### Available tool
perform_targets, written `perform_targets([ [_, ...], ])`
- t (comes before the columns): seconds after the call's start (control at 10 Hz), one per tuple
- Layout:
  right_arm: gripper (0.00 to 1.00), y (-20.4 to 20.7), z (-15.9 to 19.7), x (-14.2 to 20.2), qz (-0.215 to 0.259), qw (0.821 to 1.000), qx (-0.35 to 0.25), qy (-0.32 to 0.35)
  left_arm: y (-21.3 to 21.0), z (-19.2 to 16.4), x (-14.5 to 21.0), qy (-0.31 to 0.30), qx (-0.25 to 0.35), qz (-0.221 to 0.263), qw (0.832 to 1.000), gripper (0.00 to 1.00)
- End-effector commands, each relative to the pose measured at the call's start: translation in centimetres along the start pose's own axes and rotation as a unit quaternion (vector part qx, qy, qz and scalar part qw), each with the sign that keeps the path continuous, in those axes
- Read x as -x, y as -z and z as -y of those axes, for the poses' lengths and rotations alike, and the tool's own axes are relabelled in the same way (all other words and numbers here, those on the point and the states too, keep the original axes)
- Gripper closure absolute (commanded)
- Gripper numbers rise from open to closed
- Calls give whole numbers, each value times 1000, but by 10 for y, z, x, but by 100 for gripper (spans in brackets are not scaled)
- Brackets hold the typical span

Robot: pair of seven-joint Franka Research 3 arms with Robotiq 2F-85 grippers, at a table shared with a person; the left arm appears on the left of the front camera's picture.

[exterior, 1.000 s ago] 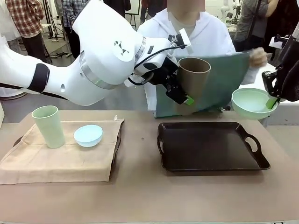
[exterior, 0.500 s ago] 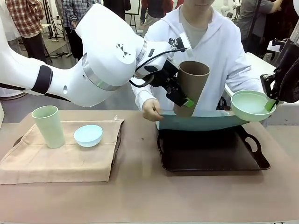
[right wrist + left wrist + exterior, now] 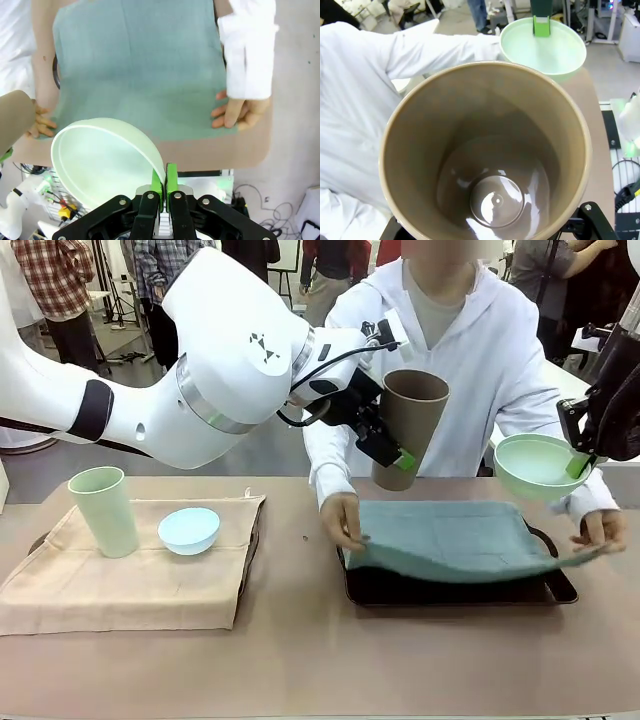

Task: Set up a tray with a mat and arrange the tableware.
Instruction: Place the Picnic Bowl and Reusable plastic cup back onto the Handle tray in front of the human's position.

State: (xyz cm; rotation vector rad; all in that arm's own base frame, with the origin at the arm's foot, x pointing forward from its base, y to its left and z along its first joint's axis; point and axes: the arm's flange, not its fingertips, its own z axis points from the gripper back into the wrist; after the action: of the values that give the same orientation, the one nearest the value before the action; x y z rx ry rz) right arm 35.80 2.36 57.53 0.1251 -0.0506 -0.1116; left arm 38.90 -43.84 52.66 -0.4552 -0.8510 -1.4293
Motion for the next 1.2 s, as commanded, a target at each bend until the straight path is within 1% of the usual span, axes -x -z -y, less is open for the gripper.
perform_targets([
  [0.0,100,0,1,-2,2,1000,-1,1,-2,-5,-5,6,5,3,1000,100],
  [1.1,100,0,1,-2,2,1000,-1,1,-2,-5,-5,6,5,3,1000,100],
])
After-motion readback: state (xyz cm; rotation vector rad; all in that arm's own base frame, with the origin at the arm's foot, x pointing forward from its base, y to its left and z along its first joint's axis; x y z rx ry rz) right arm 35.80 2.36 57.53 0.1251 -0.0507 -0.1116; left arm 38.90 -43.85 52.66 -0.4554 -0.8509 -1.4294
